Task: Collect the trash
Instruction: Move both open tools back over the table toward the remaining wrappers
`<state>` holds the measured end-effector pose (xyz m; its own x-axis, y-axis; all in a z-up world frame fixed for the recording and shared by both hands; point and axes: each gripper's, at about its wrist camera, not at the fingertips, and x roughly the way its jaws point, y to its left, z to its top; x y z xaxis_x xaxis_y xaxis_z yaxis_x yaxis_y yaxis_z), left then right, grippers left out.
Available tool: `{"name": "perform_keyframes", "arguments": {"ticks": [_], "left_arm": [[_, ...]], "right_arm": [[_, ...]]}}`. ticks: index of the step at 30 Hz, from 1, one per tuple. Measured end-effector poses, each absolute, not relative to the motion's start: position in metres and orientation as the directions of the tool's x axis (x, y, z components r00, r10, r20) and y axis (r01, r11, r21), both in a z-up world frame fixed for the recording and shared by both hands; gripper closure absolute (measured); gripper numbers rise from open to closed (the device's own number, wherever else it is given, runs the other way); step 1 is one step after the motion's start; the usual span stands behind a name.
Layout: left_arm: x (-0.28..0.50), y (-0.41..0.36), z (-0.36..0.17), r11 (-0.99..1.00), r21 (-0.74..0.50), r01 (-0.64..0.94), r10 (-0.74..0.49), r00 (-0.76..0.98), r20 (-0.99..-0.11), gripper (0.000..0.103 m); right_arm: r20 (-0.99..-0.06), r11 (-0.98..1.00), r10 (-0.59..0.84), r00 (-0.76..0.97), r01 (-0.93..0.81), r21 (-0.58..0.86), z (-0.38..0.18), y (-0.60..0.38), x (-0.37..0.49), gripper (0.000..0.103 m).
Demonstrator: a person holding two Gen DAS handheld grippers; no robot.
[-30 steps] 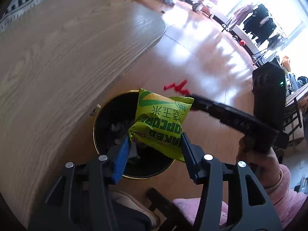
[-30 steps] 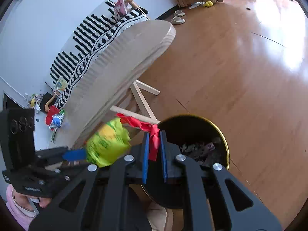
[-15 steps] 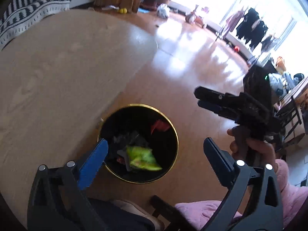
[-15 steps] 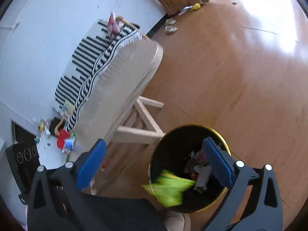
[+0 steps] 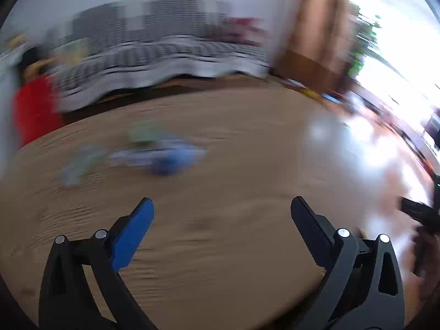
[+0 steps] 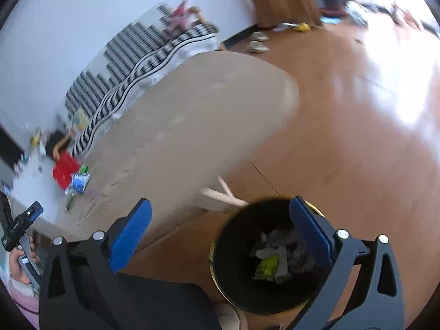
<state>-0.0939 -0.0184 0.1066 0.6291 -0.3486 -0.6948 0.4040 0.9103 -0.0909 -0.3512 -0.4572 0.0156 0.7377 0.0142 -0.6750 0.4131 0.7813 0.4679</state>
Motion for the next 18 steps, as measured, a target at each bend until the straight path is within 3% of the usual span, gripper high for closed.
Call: {"name": "perform_keyframes", "arguments": {"ticks": [5, 8, 14, 18], "left_arm": [[-0.048, 0.063, 0.091, 0.958, -0.172, 0.229, -0.283, 0.662, -0.695, 0.006], [-0.020, 0.081, 0.073, 0.975, -0.132, 0.177, -0.217, 0.656, -0.723, 0.006], [0.022, 0.110, 0.046, 0.987, -0.076, 0.140, -0.149, 0.645, -0.750, 0.006], [0.050, 0.118, 0.044, 0.986, -0.032, 0.165, -0.135, 0.660, -0.740, 0.006]], "right_arm": [[-0.647, 0.893, 0.096, 0.757, 0.221, 0.392, 0.071, -0.389, -0.252, 0.006], [-0.652, 0.936, 0.195, 0.732, 0.059, 0.346, 0.091, -0.317, -0.177, 0.006], [-0.673, 0.920, 0.343, 0.655, -0.091, 0.381, 0.088, -0.208, -0.080, 0.006], [-0.697, 0.935, 0.319, 0.642, -0.092, 0.343, 0.075, -0.144, -0.033, 0.006]]}}
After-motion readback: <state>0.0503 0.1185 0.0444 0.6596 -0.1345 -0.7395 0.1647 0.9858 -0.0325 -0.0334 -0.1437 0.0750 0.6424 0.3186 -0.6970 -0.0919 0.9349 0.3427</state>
